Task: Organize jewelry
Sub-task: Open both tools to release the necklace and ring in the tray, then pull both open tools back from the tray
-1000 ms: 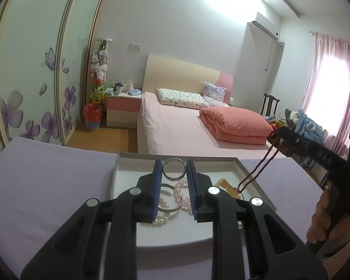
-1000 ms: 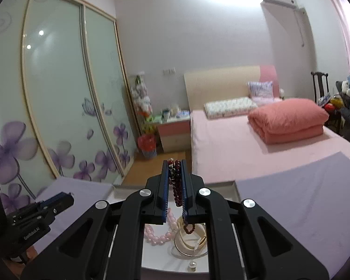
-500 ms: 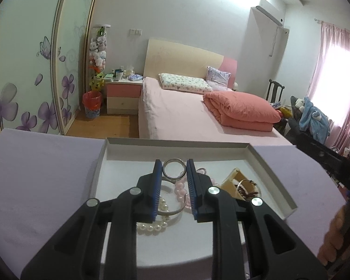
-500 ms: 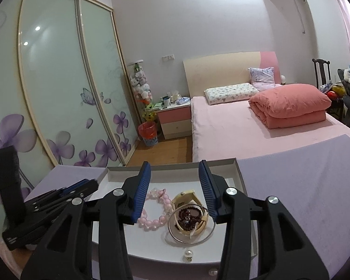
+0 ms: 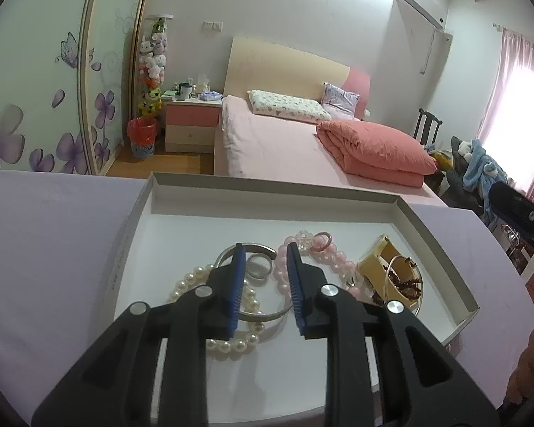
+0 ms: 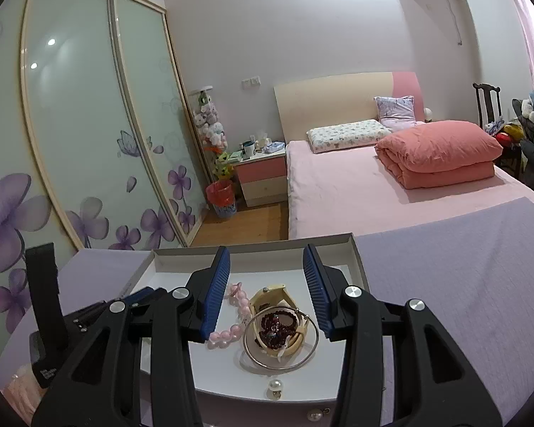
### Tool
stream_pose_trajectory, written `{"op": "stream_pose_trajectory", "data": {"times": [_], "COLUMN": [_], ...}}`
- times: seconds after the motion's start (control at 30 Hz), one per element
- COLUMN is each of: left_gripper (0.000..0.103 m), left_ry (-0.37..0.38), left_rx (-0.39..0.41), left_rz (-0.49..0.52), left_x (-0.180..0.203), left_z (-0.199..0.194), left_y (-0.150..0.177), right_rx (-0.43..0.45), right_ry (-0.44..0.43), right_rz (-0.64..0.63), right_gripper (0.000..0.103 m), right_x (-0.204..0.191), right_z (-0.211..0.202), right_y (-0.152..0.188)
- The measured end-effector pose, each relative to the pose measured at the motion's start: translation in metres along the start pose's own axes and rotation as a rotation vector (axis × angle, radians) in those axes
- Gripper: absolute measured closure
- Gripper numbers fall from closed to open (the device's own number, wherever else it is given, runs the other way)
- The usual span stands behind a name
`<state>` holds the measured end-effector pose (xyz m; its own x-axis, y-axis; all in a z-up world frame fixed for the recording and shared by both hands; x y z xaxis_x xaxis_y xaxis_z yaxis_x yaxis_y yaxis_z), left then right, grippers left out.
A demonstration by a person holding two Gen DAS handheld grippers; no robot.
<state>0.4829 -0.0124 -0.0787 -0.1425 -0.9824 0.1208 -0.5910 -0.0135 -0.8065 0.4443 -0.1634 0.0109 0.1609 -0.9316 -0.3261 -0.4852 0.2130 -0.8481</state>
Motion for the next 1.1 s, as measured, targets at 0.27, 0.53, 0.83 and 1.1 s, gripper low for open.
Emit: {"op": "stream_pose_trajectory", "data": {"times": [0.27, 0.53, 0.83, 1.1], "left_gripper": [0.073, 0.069, 0.047, 0.038], "left_ry": [0.008, 0.004, 0.001, 0.069], "left_rx": [-0.003, -0.001, -0.001, -0.053], "left_rz": [-0.018, -0.015, 0.033, 0.102], "left_x": [-0.005, -0.005, 0.01, 0.059], "left_z": [-0.002, -0.003, -0.048, -0.092], "left_y": [0.003, 0.002, 0.016, 0.059], "right_rx": [-0.016, -0.027, -0.081, -0.144], "right_ry": [0.008, 0.016, 0.054, 0.09], "right_rz": [-0.014, -0.019, -0.063, -0.074], "right_gripper": [0.058, 0.058, 0.051, 0.042], "right_x": [0.002, 0.002, 0.007, 0.026], "right_z": [0.004, 0.009, -0.013, -0.062], "right_y": [0.006, 0.008, 0.029, 0.071]}}
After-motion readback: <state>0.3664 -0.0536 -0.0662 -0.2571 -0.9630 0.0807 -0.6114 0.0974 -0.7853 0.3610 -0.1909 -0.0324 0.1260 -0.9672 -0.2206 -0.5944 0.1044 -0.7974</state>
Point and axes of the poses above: each gripper's, at about its wrist camera, not at the fingertips, and z roughly the way its jaws point, x to its right, y to its underside, the point moved 9 cm from there along z, roughly the way its jaws point, and after that the axes turned 6 degrees about z, right-handed, at the moved point
